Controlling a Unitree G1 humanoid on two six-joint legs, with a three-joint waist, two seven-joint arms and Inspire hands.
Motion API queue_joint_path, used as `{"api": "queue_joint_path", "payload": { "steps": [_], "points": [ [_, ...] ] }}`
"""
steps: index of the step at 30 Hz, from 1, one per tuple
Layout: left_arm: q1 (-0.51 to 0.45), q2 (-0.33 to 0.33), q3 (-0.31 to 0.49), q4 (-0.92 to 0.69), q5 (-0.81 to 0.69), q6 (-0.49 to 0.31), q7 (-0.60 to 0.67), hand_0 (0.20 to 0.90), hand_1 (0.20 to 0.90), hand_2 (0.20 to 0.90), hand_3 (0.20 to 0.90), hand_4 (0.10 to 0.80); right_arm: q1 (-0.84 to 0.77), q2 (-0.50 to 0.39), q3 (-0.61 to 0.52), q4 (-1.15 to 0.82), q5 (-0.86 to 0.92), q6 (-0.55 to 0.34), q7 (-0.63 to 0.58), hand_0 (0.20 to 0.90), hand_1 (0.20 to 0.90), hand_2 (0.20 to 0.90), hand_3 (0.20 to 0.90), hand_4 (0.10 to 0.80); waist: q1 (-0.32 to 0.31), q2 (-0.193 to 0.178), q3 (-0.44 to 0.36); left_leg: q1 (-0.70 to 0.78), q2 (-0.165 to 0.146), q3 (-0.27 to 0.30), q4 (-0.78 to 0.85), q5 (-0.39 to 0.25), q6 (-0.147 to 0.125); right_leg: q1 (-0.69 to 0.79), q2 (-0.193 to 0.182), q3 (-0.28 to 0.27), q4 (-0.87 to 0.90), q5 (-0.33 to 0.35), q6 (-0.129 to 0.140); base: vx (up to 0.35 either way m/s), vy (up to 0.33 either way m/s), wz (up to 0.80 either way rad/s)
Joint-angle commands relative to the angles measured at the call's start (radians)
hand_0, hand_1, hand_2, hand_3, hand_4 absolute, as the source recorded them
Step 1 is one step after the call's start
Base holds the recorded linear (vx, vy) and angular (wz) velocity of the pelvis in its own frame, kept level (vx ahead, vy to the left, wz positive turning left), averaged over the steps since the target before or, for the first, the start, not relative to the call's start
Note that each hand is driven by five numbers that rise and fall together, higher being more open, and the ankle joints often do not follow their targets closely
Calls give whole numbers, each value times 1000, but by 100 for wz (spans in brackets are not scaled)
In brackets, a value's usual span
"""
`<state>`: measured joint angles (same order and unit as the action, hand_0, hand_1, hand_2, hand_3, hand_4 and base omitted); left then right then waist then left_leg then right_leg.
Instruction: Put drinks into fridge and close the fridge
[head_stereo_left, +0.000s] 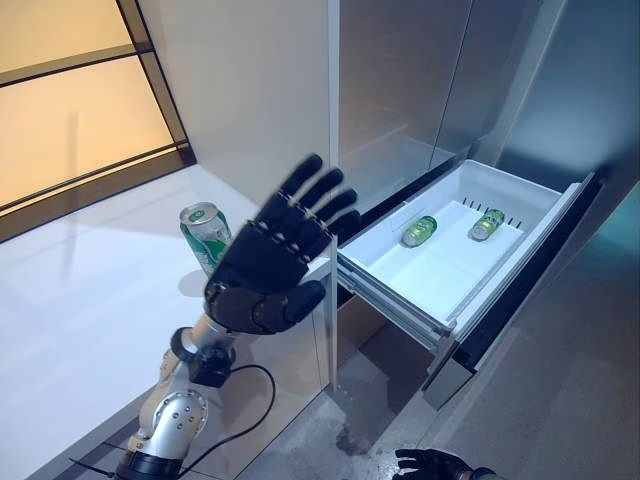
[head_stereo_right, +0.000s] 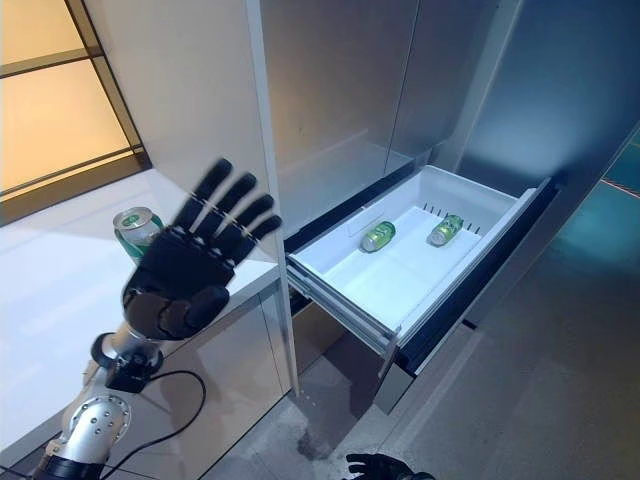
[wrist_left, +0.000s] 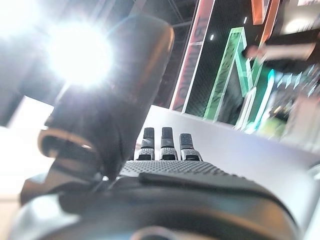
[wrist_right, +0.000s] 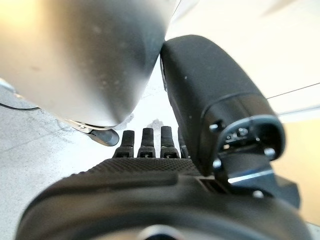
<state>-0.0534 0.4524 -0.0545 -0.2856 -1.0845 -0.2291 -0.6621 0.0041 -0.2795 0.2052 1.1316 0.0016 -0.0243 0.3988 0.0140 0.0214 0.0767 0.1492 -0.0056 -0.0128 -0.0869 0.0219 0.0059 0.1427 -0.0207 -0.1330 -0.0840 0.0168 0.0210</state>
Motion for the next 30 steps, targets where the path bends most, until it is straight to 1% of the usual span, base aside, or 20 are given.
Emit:
{"api": "queue_joint_path", "payload": {
  "steps": [1, 2, 6, 9, 12, 18, 23, 26, 27, 30],
  "points": [
    [-163, 42, 108, -88, 158, -229, 202, 900, 900, 900, 900, 800, 24, -9, 89, 62, -25, -20, 8, 900, 900, 900, 900, 800, 18, -11, -27, -19, -48, -29, 14, -91, 24, -32, 29, 11, 118, -138, 10, 5, 0, 4],
    [-176, 60, 137, -81, 265, -274, 304, 900, 900, 900, 900, 800, 25, -6, 92, 71, -22, -25, 4, 900, 900, 900, 900, 800, 22, -11, -29, -21, -49, -33, 14, -89, 22, -30, 29, 8, 119, -140, 9, 4, 2, 8],
    [-193, 87, 198, -65, 379, -292, 440, 900, 900, 900, 900, 800, 23, 2, 104, 79, -10, -25, -9, 900, 900, 900, 900, 800, 33, -12, -37, -26, -50, -45, 12, -85, 20, -31, 31, 3, 118, -144, 7, 2, 1, 15],
    [-198, 103, 230, -38, 423, -287, 512, 900, 900, 900, 900, 800, 17, 3, 107, 74, -5, -16, -11, 900, 900, 900, 900, 800, 38, -11, -40, -28, -50, -48, 11, -83, 18, -31, 31, 2, 118, -145, 6, -1, 0, 2],
    [-200, 118, 258, -6, 429, -274, 565, 900, 900, 900, 900, 800, 13, 2, 108, 70, -1, -5, -11, 900, 900, 900, 900, 800, 40, -10, -43, -28, -50, -50, 11, -80, 16, -30, 31, 1, 117, -145, 6, 3, 4, 3],
    [-192, 151, 307, 87, 491, -224, 671, 900, 900, 900, 900, 800, 5, -5, 103, 59, 1, 24, -5, 900, 900, 900, 900, 800, 42, -6, -42, -25, -49, -46, 14, -80, 14, -27, 30, 0, 119, -147, 5, 0, 0, 0],
    [-188, 178, 327, 173, 487, -170, 680, 900, 900, 900, 900, 800, 4, -10, 95, 54, 1, 37, -3, 900, 900, 900, 900, 800, 42, -1, -41, -20, -48, -41, 16, -81, 13, -23, 27, -1, 120, -147, 8, 0, 0, 0],
    [-190, 188, 327, 228, 430, -112, 640, 900, 900, 900, 900, 800, 2, -13, 92, 51, -2, 45, -1, 900, 900, 900, 900, 800, 39, 2, -42, -16, -47, -37, 17, -83, 13, -22, 25, -2, 121, -147, 10, 0, 0, 0],
    [-192, 190, 328, 241, 386, -89, 613, 900, 900, 900, 900, 800, 1, -13, 90, 52, -3, 47, 0, 900, 900, 900, 900, 800, 38, 3, -42, -15, -48, -37, 17, -84, 14, -21, 25, -1, 122, -147, 11, 0, 0, 0],
    [-193, 190, 331, 274, 328, -40, 545, 900, 900, 900, 900, 800, -1, -19, 82, 56, -6, 46, 5, 900, 900, 900, 900, 800, 36, 6, -40, -11, -47, -32, 18, -84, 13, -18, 23, -1, 124, -146, 14, 0, 0, 0]
  ]
}}
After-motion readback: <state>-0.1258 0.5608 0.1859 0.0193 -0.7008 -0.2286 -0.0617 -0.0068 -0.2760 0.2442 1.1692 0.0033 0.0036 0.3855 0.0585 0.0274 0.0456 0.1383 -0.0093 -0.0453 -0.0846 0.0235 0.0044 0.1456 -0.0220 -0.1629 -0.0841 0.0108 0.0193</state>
